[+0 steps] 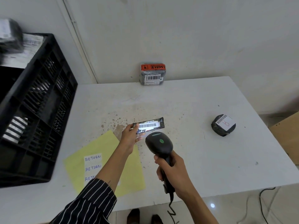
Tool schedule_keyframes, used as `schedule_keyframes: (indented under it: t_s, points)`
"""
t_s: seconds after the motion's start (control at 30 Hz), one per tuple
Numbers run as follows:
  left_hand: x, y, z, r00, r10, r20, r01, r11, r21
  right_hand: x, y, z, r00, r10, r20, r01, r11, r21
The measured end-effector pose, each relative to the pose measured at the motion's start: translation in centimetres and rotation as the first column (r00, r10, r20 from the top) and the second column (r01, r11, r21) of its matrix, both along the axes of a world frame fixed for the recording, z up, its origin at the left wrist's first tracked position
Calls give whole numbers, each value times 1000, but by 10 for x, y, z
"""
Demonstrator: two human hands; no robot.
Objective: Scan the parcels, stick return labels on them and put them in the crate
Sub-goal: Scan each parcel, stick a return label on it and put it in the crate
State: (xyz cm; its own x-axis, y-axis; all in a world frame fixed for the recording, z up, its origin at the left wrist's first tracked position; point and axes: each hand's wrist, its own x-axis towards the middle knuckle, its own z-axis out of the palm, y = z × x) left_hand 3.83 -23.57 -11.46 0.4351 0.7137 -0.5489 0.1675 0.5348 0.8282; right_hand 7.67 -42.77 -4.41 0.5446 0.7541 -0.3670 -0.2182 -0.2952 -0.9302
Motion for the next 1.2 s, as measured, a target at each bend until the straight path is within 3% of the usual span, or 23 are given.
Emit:
schedule_keyframes:
  t_s: [0.6, 0.73, 0.87, 0.97, 1.13, 1.2]
  points:
    - [5, -4, -6, 1000, 17, -25, -17, 1000, -25, 5, -1, -5, 1000, -26, 12, 26, 1000, 9]
    - [5, -11, -12, 996, -32, -83, 31, 999, -17, 18, -2, -28, 977, -74, 199, 102, 986, -131]
    - [4, -27, -22, 976, -123, -182, 126, 992, 9, 50, -15, -76, 862, 30, 506, 176, 918, -354]
    - [6, -39, -31, 951, -154, -269, 180, 981, 74, 68, -27, -104, 755, 127, 643, 262, 841, -474]
    - [10, -47, -43, 860, -178, -477, 341, 898, 280, 77, -33, -126, 580, 187, 793, 368, 808, -460]
    - [9, -46, -44, 828, -170, -535, 398, 850, 346, 76, -35, -129, 560, 196, 805, 376, 806, -457]
